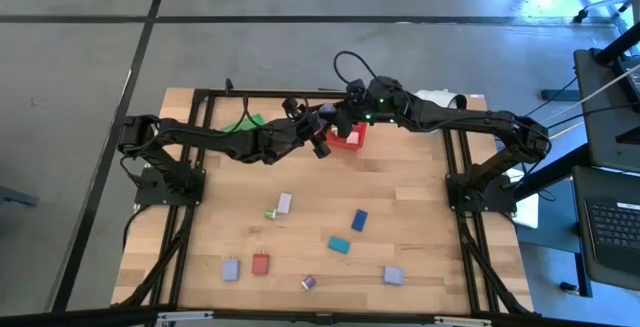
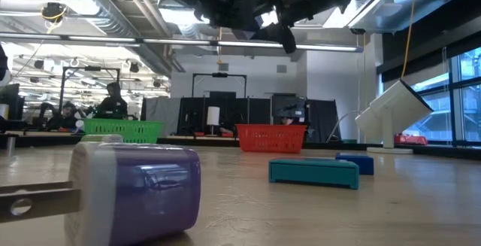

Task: Pick & Place Office items
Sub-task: Put the top left purple charger adapter into the red bin

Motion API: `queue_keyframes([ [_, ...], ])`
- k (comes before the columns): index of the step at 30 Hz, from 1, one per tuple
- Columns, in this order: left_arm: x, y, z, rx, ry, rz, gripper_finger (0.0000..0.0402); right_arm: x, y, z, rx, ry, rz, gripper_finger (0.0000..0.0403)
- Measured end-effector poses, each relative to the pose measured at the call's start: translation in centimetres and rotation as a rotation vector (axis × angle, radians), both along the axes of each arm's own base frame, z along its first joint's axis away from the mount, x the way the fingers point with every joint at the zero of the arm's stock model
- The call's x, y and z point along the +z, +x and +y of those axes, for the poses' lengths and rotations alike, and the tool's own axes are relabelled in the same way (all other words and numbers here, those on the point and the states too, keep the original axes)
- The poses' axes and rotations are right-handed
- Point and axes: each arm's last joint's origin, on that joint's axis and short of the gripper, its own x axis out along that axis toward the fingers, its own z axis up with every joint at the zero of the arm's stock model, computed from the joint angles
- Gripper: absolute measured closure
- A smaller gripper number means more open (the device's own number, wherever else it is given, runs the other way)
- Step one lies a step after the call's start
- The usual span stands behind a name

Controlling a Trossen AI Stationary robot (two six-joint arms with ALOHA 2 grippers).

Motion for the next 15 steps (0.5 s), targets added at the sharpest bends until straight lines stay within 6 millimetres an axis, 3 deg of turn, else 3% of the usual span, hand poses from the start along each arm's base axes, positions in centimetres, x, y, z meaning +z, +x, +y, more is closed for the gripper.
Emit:
queue_keyframes([
  [5, -0.09, 0.00, 0.04, 0.005, 0.022, 0.029, 0.0182, -0.01, -0.02, -0.01, 0.003, 0.034, -0.004, 0.0279],
  [11, -0.05, 0.04, -0.41, 0.013, 0.039, 0.036, 0.0160, 0.00, -0.02, 0.07, 0.040, 0.025, -0.003, 0.0280],
  [15, -0.02, -0.07, -0.41, 0.080, -0.048, -0.064, 0.0136, 0.01, -0.14, -0.25, 0.051, 0.032, -0.007, 0.0280],
])
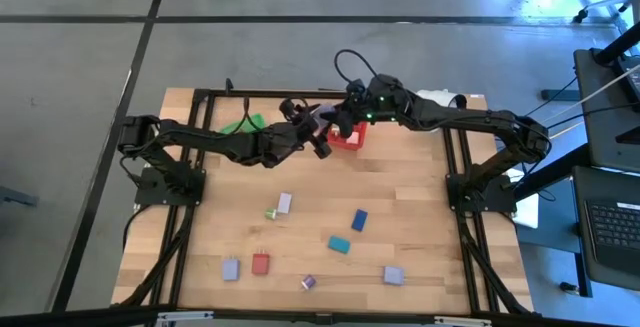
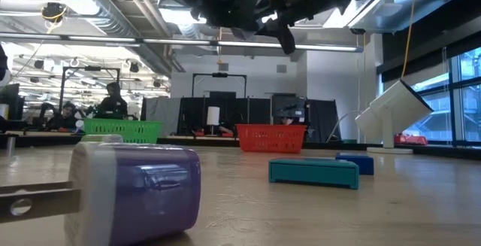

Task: Pick & Place Office items
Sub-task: Put the top left purple charger adapter into the red bin

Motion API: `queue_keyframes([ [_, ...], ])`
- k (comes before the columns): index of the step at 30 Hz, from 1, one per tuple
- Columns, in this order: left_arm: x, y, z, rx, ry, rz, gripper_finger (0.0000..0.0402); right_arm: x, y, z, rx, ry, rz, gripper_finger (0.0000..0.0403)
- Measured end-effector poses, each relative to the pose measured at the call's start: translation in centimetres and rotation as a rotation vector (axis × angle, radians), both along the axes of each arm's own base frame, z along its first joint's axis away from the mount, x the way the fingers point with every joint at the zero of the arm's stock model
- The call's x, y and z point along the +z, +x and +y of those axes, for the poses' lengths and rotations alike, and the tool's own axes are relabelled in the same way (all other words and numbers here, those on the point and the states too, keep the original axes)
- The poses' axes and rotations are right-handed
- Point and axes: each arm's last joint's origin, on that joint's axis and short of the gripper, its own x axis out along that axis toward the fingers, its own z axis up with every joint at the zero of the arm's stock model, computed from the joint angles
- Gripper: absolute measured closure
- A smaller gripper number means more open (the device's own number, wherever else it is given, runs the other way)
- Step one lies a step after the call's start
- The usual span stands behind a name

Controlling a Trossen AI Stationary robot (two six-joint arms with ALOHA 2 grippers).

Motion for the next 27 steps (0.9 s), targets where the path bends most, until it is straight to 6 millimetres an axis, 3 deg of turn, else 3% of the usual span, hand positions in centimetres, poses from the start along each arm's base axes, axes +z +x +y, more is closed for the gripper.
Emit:
queue_keyframes([
  [7, 0.8, -1.8, 0.3, 0.073, -0.151, -0.072, 0.0085, -0.2, -1.2, -1.5, -0.045, 0.022, 0.060, 0.0280],
  [13, 1.2, -3.8, 0.6, 0.135, -0.274, -0.079, 0.0074, -1.3, -2.4, -3.0, -0.112, 0.035, 0.178, 0.0281],
  [20, 2.0, -5.7, 0.4, 0.168, -0.345, -0.095, 0.0075, -3.7, -2.7, -3.6, -0.226, -0.021, 0.392, 0.0281],
  [27, 3.3, -6.8, 0.2, 0.157, -0.349, -0.143, 0.0076, -7.4, -1.0, -4.0, -0.172, -0.044, 0.510, 0.0280],
])
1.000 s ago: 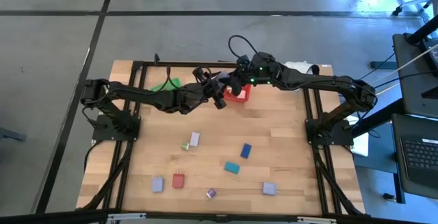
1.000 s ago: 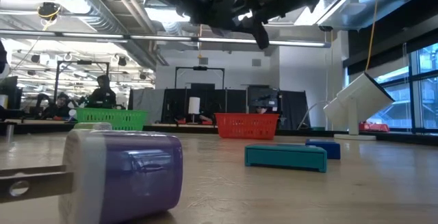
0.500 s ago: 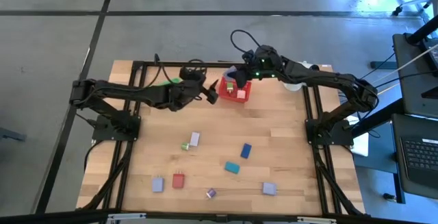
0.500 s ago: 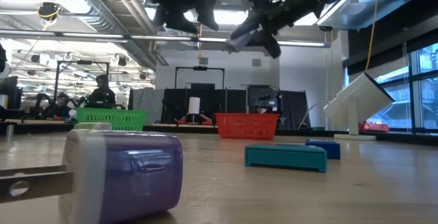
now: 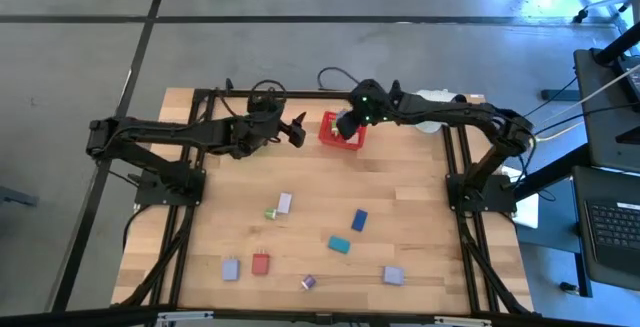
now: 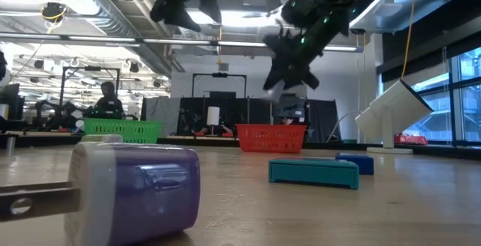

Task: Pick & Place Office items
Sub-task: Put the top left purple charger adapter into the red bin

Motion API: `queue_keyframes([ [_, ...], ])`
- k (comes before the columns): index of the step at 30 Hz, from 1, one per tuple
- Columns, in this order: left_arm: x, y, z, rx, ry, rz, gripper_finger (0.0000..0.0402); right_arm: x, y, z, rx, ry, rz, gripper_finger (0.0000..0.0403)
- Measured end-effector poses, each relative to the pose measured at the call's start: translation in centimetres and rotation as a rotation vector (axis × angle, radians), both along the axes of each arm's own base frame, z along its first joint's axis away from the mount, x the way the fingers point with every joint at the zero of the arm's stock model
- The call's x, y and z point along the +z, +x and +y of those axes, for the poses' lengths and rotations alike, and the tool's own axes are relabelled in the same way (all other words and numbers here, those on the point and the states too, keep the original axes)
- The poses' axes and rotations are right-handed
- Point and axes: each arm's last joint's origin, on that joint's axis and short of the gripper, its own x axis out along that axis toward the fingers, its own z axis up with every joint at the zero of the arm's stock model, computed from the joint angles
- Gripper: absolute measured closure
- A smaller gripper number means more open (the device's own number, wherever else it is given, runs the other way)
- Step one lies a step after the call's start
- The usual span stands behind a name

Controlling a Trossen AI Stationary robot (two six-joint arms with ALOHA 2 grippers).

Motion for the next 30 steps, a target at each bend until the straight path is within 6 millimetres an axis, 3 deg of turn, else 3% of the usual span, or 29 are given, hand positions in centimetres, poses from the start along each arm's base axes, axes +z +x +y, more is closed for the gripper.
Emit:
queue_keyframes([
  [12, 1.6, -2.1, -0.2, 0.010, -0.025, -0.062, 0.0076, -3.2, 1.2, 0.0, 0.268, -0.126, 0.140, 0.0280],
  [19, 1.8, -2.3, -0.3, 0.006, -0.032, -0.070, 0.0076, -5.7, 1.8, -0.1, 0.306, -0.181, 0.246, 0.0280],
  [30, 1.8, -2.3, -0.3, 0.000, -0.040, -0.076, 0.0076, -6.1, 2.1, -0.2, 0.307, -0.182, 0.239, 0.0267],
])
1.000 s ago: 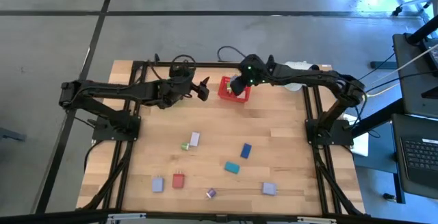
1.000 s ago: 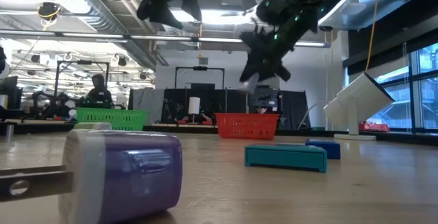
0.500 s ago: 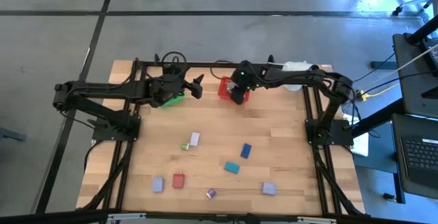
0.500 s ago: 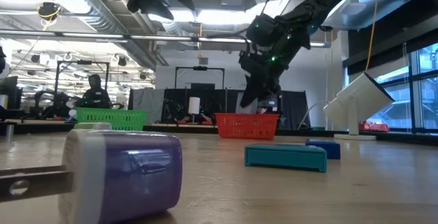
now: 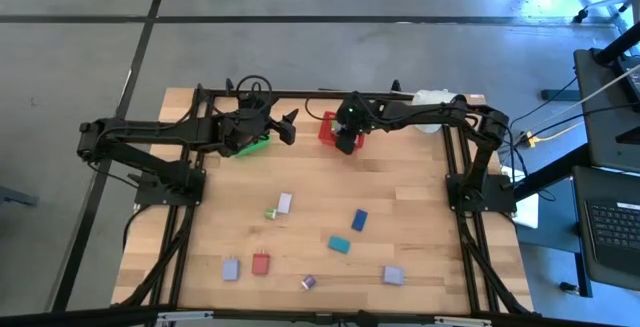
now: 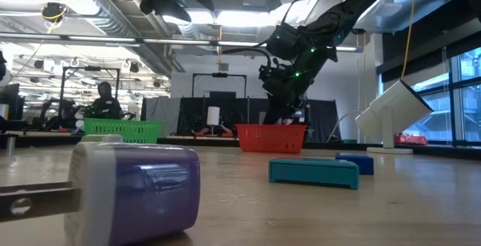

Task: Pick & Place Office items
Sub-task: Put the top left purple charger adapter into the red bin, then put the green charger adapter into the red bin

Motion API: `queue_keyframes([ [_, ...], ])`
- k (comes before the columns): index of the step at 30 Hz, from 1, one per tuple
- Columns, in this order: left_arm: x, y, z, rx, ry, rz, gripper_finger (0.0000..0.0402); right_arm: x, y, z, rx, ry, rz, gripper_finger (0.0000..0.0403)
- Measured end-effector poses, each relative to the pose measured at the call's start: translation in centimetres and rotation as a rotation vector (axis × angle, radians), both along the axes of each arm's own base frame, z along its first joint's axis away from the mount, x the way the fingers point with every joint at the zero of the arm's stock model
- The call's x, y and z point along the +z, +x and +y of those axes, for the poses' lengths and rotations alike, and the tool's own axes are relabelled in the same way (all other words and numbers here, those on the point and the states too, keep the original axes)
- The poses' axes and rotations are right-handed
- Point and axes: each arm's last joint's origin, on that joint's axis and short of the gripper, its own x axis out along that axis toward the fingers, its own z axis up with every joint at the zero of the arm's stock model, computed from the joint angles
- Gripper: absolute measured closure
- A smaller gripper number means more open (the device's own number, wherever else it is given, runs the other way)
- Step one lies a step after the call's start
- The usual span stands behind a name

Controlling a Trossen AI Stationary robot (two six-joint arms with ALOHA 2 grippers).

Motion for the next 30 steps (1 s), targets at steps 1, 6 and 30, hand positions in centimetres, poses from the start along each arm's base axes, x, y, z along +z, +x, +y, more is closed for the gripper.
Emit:
queue_keyframes([
  [1, 0.0, 0.0, 0.0, 0.000, 0.000, 0.000, 0.0076, 0.0, 0.0, 0.0, -0.003, 0.002, 0.000, 0.0264],
  [6, 0.0, 0.0, 0.0, 0.002, -0.007, -0.004, 0.0076, -0.3, -0.1, 0.0, -0.012, 0.016, 0.013, 0.0241],
  [30, -4.7, -2.5, -4.8, -0.606, -0.542, 0.509, 0.0076, 10.6, -4.4, 1.9, -0.055, -0.060, -0.224, 0.0141],
])
